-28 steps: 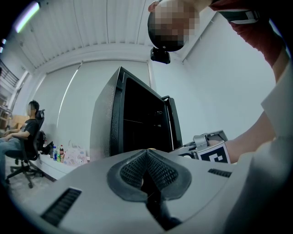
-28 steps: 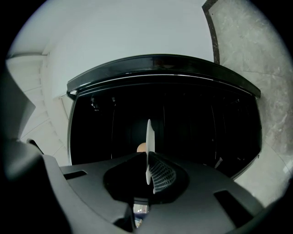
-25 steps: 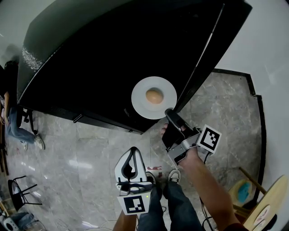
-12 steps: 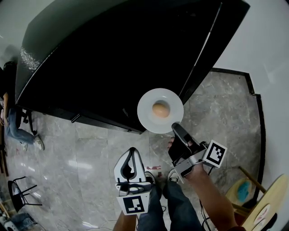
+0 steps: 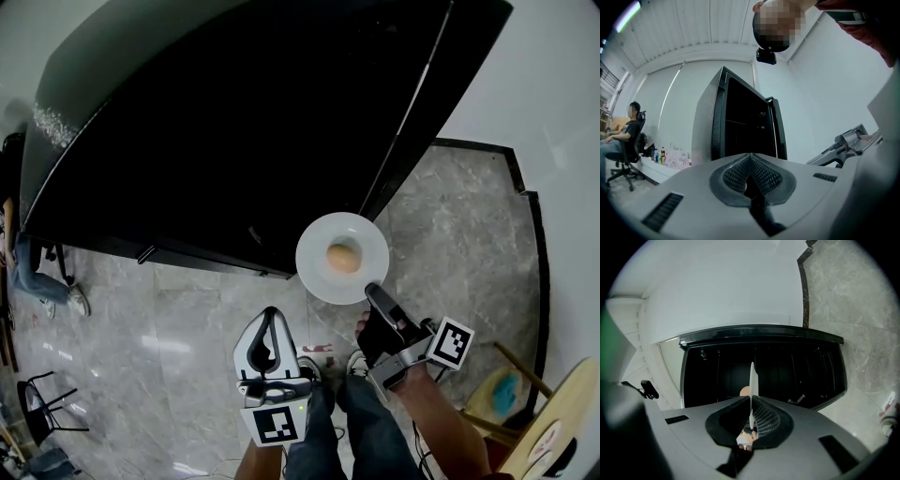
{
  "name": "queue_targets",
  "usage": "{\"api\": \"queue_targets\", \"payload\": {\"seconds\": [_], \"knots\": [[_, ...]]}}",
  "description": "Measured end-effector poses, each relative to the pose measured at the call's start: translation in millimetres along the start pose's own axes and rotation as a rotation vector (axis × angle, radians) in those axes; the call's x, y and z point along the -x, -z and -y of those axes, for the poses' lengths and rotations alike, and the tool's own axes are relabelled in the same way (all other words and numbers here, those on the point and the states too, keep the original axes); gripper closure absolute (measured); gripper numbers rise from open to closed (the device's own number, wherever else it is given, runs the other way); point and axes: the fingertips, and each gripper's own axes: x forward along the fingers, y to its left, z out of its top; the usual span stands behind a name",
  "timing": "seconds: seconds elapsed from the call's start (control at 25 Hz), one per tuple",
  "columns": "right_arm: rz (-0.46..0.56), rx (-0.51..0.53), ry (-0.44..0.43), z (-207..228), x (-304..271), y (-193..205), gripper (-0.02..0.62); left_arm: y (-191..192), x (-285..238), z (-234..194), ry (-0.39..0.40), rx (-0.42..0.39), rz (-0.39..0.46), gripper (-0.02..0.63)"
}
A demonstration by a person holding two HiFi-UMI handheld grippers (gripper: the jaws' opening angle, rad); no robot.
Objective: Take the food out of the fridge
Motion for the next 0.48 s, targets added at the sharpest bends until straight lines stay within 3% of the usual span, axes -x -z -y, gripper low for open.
{"api": "queue_targets", "payload": {"seconds": [0.48], "knots": [[0.018,-0.002,-0.012,-16.7,29.8,8.5,0.563,4.4,3.0,2.7,-0.008,0.006,-0.012,0.594]]}}
